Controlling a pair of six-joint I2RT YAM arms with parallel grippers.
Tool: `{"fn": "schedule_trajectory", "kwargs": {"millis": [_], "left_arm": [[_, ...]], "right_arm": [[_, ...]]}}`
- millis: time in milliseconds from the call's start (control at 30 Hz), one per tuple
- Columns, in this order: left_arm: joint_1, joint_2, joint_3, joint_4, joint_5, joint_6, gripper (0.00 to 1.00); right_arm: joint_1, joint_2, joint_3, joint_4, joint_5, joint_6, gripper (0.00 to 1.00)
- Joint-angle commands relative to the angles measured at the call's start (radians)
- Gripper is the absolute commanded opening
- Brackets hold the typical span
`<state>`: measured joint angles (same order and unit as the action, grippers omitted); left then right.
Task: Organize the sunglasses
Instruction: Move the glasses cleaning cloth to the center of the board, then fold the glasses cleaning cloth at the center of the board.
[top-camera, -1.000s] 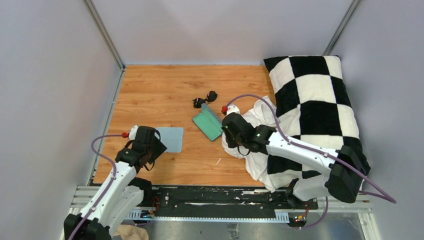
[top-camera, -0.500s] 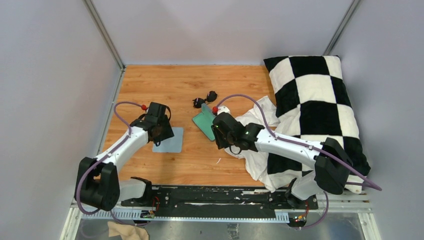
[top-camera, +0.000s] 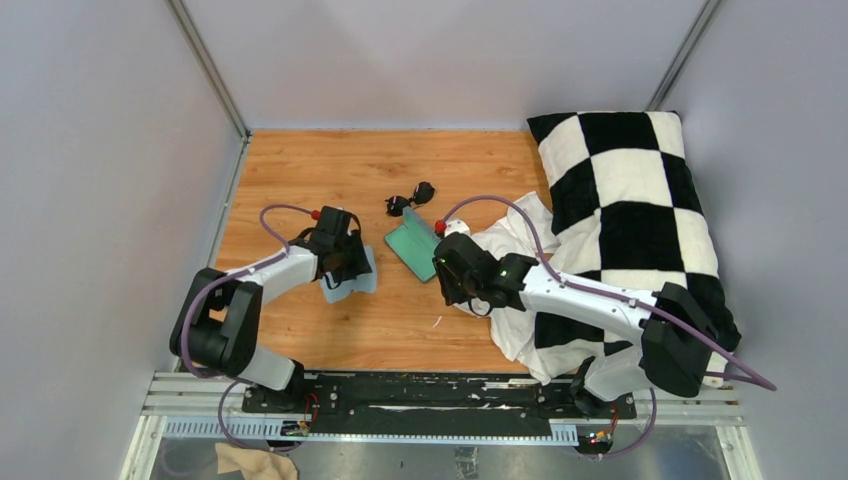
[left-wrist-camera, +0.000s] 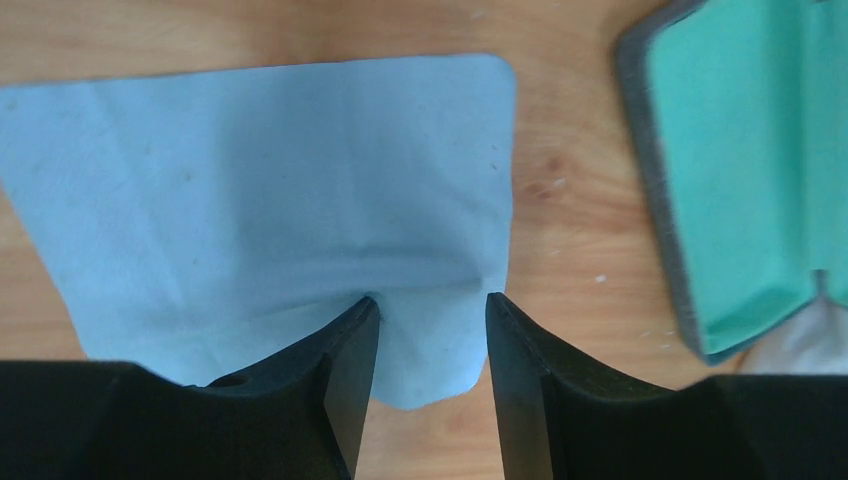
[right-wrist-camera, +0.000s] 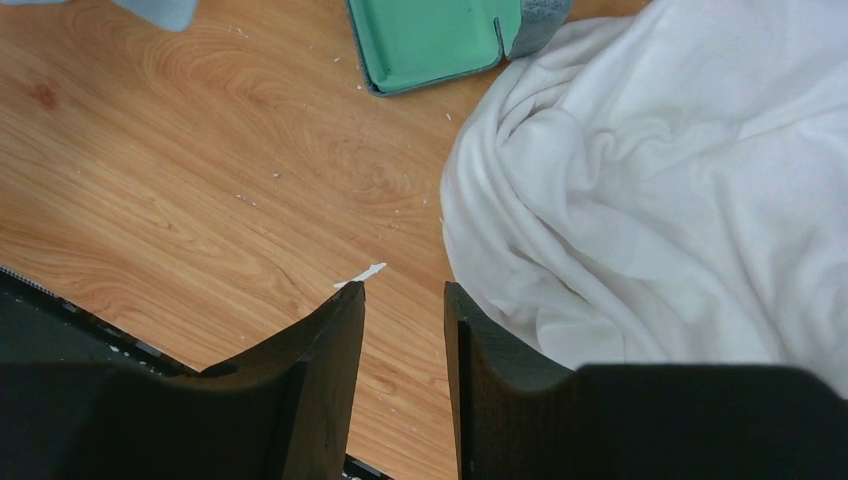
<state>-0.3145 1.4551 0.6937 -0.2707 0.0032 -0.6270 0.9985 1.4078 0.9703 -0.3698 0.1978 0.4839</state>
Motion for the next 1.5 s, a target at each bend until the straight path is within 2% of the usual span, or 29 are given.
{"fn": "schedule_trajectory", "kwargs": {"millis": [0,133,233,500,633,700,833,967,1267,1467], "left_arm": [[-0.052,0.127,-0.023,0.078,0.100,-0.085,0.50],[-0.115,0.151,0.029,0.082,0.132,-0.125,0.51],[-0.129,0.119,0.081,0.014,0.120,-0.116,0.53],[-0.129,-0.171,0.086,-0.243,-0.094,-0.086,0.59],[-0.127,-0.307,0.034,-0.379,-0.218,-0.157,0.58],[-0.128,-0.370,-0.008,-0.403,-0.232,-0.210,0.57],[-0.129,-0.476,-0.119,-0.386,-0.206,-0.339,0.53],[-0.129,-0.493,-0.186,-0.348,-0.202,-0.385,0.51],[-0.137,-0.372,-0.221,-0.168,-0.111,-0.405,0.48],[-0.147,-0.313,-0.222,-0.125,-0.142,-0.428,0.43]], "right_arm": [[0.011,-0.035,-0.013,-0.029,0.042,0.028,0.40],[0.011,-0.032,-0.010,-0.031,0.047,0.033,0.40],[0.011,-0.029,-0.008,-0.033,0.039,0.031,0.40],[0.011,-0.020,-0.001,-0.022,0.024,0.018,0.40],[0.011,0.009,0.006,0.005,-0.007,0.009,0.40],[0.011,0.019,0.011,0.011,-0.018,0.004,0.39],[0.010,0.020,0.021,0.012,-0.021,-0.004,0.39],[0.010,0.027,0.024,0.012,-0.019,-0.003,0.39],[0.011,0.033,0.031,0.013,-0.029,0.009,0.39],[0.011,0.025,0.031,0.005,-0.024,0.010,0.39]]}}
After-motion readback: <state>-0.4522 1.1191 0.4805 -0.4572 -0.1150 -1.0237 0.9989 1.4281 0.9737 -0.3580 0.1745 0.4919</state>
